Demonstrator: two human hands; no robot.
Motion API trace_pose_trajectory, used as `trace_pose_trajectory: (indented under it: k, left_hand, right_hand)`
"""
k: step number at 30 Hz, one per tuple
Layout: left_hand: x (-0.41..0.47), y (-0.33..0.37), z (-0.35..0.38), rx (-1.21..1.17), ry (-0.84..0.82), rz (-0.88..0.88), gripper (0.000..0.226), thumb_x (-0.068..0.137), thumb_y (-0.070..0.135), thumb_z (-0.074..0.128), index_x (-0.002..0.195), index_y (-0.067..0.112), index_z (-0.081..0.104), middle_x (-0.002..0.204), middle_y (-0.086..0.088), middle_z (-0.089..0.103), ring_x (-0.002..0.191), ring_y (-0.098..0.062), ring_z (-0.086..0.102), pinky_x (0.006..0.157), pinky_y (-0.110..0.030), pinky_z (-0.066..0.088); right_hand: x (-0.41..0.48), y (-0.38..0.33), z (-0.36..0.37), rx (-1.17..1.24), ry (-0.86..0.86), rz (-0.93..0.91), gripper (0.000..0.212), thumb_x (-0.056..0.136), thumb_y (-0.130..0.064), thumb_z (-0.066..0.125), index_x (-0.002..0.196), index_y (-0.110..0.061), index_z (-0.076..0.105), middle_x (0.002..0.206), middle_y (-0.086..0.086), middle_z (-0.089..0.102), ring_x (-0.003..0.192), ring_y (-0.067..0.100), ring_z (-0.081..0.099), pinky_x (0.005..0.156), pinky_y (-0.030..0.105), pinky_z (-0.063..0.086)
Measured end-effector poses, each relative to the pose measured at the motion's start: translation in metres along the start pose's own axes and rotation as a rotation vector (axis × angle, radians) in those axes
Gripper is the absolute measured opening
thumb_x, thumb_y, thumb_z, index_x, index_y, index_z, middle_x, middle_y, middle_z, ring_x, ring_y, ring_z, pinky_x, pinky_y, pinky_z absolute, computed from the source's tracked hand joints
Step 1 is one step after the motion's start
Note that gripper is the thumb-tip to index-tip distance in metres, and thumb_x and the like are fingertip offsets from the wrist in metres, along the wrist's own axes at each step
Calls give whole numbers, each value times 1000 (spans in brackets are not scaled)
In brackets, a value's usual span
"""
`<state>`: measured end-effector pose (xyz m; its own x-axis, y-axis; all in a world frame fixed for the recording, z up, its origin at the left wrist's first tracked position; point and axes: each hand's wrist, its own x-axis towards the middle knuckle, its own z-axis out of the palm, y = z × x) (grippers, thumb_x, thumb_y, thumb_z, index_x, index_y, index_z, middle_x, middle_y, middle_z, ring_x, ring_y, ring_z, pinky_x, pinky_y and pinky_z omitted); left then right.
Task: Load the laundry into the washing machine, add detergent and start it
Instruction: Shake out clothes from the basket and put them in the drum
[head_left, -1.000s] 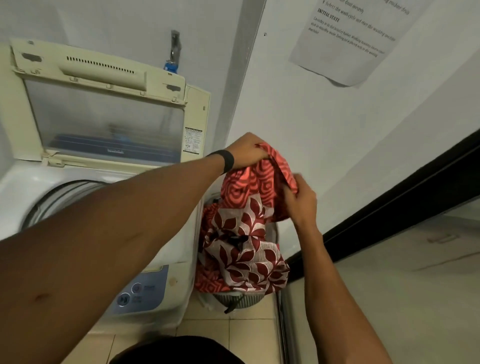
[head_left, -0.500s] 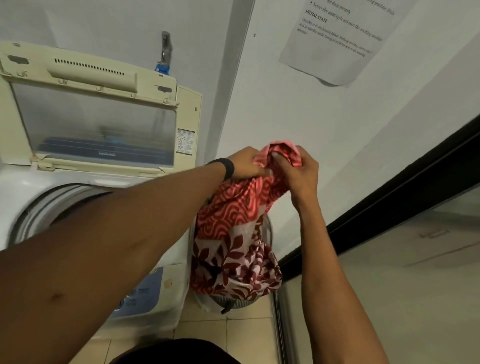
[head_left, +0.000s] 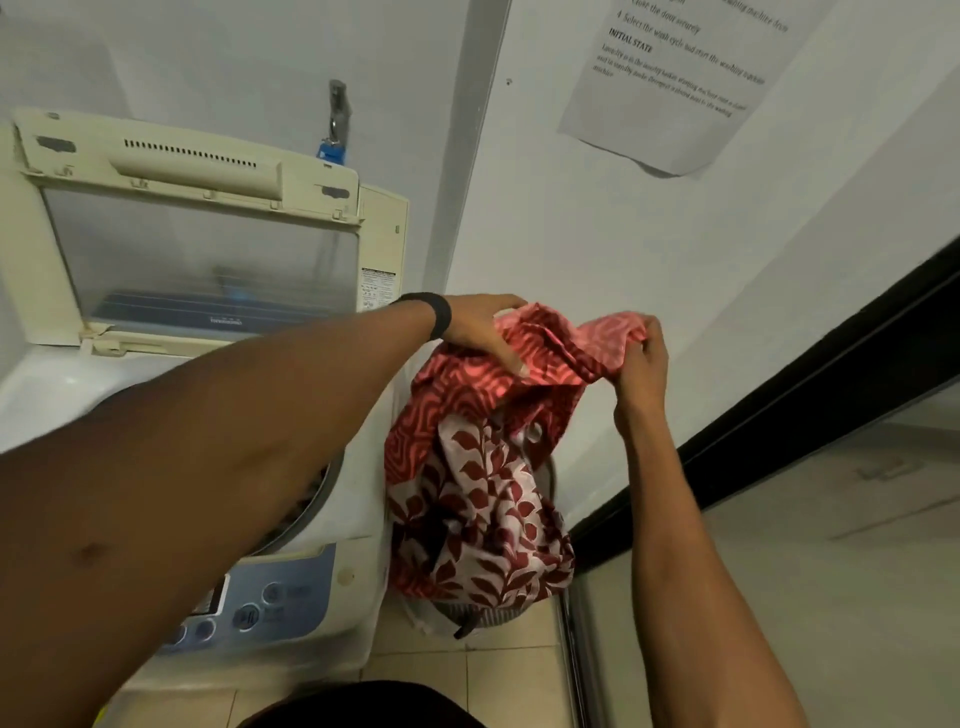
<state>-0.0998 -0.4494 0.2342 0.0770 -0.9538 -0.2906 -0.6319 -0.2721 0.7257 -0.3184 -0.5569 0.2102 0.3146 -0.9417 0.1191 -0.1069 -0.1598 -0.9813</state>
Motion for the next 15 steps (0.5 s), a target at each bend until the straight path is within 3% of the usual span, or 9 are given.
trace_pose_trajectory:
  k: [2,4,6,7,8,9,12,15]
  left_hand:
    - [5,11,7,-54,22,101,116,71,43,93,161,34,22,162,2,38,139,-19,43,117,-41,36]
    - [15,22,12,-132,102,172,103,73,32,93,158,27,35,156,-3,49,135,-20,50,116,-38,40]
    - [24,27,14,-196,207,198,53,81,24,80,131,12,67,126,-5,71,113,-12,67,106,-31,50]
    - [24,28,14,-232,256,208,30,88,18,70,116,8,75,112,-3,74,99,-2,70,98,-22,53]
    - [23,28,13,-281,290,191,23,95,11,61,108,4,77,104,0,74,89,6,68,90,-12,51]
    - [22,28,10,-332,324,168,27,99,7,53,109,1,77,102,0,73,88,5,67,86,-9,49]
    - [24,20,10,-491,414,62,31,101,18,49,108,5,76,100,-1,73,95,-16,67,92,-28,48]
    - [30,9,15,-533,471,-2,46,90,46,53,115,14,75,113,-6,74,105,-22,69,101,-37,52]
  right_hand:
    - [9,-28,7,-19,-71,-132,18,97,-7,48,92,-15,64,81,-4,63,74,10,57,66,26,47]
    - [11,-46,19,-70,-102,-247,13,92,-8,54,87,-11,66,72,-7,61,67,7,54,63,23,43]
    - [8,-50,27,-121,-43,-307,10,85,-9,56,81,-14,64,71,-7,60,66,6,52,65,25,42]
    - [6,-46,28,-146,-19,-321,9,83,-11,56,85,-15,64,76,-8,63,69,5,54,67,25,44]
    - [3,-38,26,-171,-36,-308,12,85,-15,58,95,-16,64,86,-10,67,75,3,59,71,24,48]
    - [-2,-26,25,-204,-96,-264,18,90,-22,63,108,-20,62,98,-11,69,84,4,63,74,25,52]
    - [-24,21,26,-398,-378,-46,42,94,-40,72,129,-29,51,108,-7,66,89,13,68,71,30,58]
    - [-37,62,36,-682,-367,-31,16,101,-33,60,101,-16,61,98,7,69,88,31,65,70,34,43]
